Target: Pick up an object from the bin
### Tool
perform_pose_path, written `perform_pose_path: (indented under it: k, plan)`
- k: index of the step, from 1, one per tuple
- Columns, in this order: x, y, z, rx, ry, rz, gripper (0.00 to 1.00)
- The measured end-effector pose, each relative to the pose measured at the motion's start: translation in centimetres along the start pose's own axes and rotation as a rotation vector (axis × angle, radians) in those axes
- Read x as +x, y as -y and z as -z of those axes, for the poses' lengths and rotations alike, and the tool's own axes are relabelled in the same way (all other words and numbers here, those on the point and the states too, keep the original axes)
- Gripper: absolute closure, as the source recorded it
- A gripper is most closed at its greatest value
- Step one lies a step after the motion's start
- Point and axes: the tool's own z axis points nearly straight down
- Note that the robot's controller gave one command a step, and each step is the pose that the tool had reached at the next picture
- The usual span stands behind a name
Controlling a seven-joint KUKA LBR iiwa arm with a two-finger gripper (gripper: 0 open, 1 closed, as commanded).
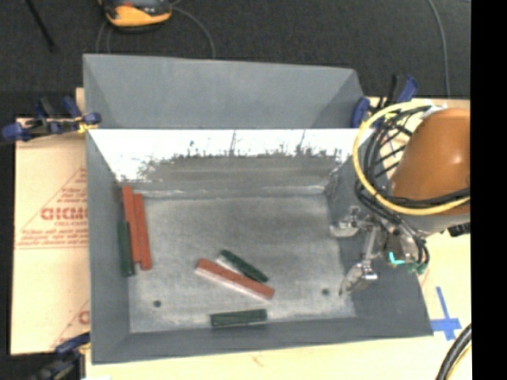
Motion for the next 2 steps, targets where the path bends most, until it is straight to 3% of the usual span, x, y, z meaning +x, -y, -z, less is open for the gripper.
perform_pose_path:
  k: [1,2]
  plan:
    - [-0.2,0.0,0.4,0.001,0.008,0.003,0.00]
    - [-0.3,-3.7,-3.5,0.003,0.013,0.084,0.00]
